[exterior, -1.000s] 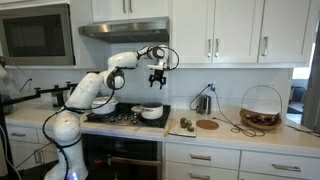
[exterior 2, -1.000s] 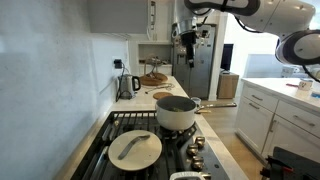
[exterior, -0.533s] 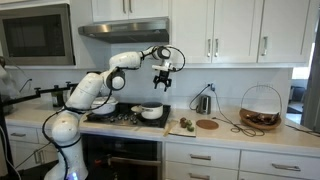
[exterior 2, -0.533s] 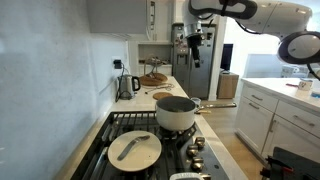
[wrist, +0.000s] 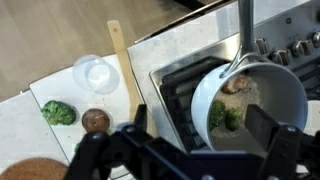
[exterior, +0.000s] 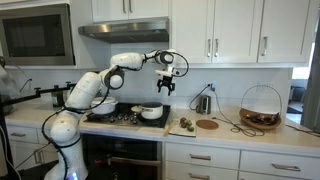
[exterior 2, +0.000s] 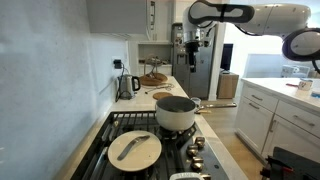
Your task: Remove the lid from the pot and use the spatula to stir the contents inside.
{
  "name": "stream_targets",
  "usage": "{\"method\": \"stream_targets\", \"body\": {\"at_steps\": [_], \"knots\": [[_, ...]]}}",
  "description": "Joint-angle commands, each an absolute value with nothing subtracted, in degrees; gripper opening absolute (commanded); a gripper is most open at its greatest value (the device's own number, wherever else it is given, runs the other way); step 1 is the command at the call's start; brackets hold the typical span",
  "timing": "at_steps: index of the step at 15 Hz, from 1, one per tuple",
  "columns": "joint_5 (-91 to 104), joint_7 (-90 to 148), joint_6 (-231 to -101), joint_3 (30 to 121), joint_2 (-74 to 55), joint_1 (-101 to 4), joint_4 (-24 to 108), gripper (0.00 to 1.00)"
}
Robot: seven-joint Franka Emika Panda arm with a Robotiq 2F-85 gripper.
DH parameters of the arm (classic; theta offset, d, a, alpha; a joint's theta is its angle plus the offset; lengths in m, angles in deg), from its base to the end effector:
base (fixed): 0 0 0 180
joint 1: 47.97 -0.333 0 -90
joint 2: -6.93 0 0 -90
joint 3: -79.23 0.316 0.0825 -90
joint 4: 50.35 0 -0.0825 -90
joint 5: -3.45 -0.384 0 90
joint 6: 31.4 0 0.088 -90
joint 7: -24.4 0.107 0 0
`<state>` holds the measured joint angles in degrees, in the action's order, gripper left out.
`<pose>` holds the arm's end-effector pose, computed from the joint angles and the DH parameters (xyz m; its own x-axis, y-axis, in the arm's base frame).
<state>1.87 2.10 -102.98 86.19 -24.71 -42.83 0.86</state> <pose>0.6715 -0.0021 0.5683 0.9010 0.4097 -0.1424 0.3882 -0.9082 -0.1566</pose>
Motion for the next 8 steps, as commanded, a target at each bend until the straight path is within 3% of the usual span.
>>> {"method": "stream_targets", "body": {"at_steps": [1, 8], "knots": [[-1.71, 4.34, -114.89, 86.38, -17.56, -41.37, 14.78, 1.0], [-6.01, 3.17, -125.61, 85.07, -7.38, -37.76, 33.19, 1.0]]}}
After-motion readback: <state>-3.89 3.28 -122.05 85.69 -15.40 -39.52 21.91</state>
